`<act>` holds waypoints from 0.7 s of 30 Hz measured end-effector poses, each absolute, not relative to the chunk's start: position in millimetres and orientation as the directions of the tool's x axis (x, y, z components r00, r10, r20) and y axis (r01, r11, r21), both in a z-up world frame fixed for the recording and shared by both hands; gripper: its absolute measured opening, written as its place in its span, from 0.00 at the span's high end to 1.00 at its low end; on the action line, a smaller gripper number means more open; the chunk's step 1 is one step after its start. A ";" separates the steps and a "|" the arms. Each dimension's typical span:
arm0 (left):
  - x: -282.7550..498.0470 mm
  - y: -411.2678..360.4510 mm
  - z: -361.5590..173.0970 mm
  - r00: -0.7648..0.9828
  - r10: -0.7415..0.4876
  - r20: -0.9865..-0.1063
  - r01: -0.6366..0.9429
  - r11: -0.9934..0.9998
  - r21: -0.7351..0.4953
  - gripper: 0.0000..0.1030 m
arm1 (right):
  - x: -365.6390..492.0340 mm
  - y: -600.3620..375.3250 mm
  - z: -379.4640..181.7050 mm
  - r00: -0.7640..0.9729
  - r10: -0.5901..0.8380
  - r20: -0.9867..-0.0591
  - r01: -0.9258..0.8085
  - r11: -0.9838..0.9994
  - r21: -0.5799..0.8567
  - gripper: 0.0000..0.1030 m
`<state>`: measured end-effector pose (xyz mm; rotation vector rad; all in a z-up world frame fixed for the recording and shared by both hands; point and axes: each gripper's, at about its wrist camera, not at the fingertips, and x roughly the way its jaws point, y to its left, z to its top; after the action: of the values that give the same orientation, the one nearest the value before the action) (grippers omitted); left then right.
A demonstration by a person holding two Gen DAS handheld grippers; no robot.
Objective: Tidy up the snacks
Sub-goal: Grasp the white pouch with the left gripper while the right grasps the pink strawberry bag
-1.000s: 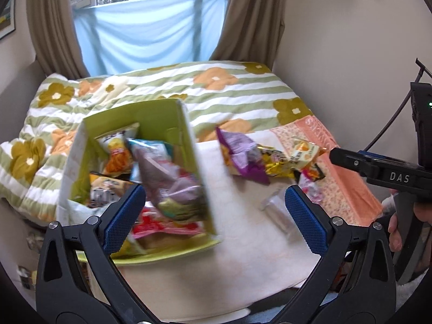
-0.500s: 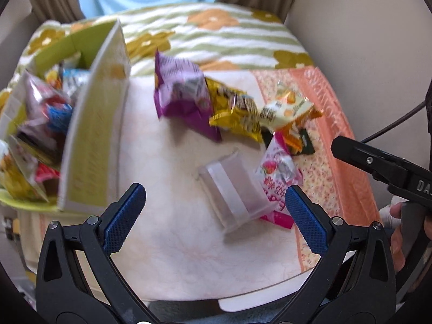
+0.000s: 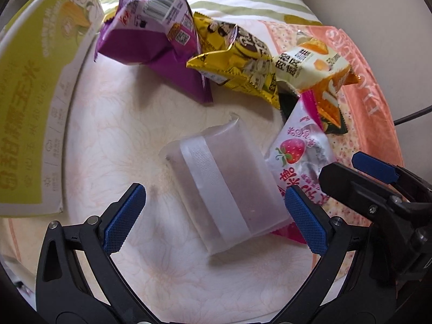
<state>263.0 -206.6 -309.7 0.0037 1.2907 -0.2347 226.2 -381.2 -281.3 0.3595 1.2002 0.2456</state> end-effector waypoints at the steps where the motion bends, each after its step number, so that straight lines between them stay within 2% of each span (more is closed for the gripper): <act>1: 263.4 -205.7 -312.3 0.254 -0.173 -0.952 0.174 0.976 -0.131 0.01 | 226.9 -380.1 -284.3 0.338 0.366 -0.867 0.001 0.921 0.389 0.13; 4: 264.7 -205.6 -315.5 0.251 -0.179 -0.951 0.182 0.974 -0.135 0.02 | 229.1 -378.1 -290.1 0.329 0.368 -0.869 -0.001 0.921 0.390 0.14; 7: 263.6 -209.2 -319.2 0.242 -0.174 -0.955 0.211 0.970 -0.123 0.09 | 230.9 -373.5 -292.6 0.324 0.370 -0.870 -0.011 0.922 0.388 0.14; 9: 262.0 -212.0 -322.2 0.224 -0.181 -0.958 0.232 0.964 -0.128 0.26 | 231.7 -370.1 -292.6 0.325 0.373 -0.869 -0.015 0.921 0.390 0.17; 11: 259.7 -213.2 -320.4 0.228 -0.167 -0.959 0.256 0.961 -0.107 0.31 | 232.1 -366.4 -292.3 0.322 0.372 -0.870 -0.018 0.922 0.388 0.23; 12: 259.1 -212.6 -319.6 0.228 -0.163 -0.960 0.264 0.959 -0.100 0.32 | 231.9 -364.9 -292.6 0.320 0.368 -0.873 -0.021 0.924 0.382 0.26; 21: 255.4 -189.6 -317.1 0.213 -0.145 -0.966 0.275 0.958 -0.083 0.34 | 228.1 -354.4 -302.7 0.304 0.337 -0.891 -0.027 0.938 0.346 0.27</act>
<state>255.4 -189.6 -317.1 0.1148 1.3248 -0.2921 228.1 -354.4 -302.7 0.2875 1.2435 0.2458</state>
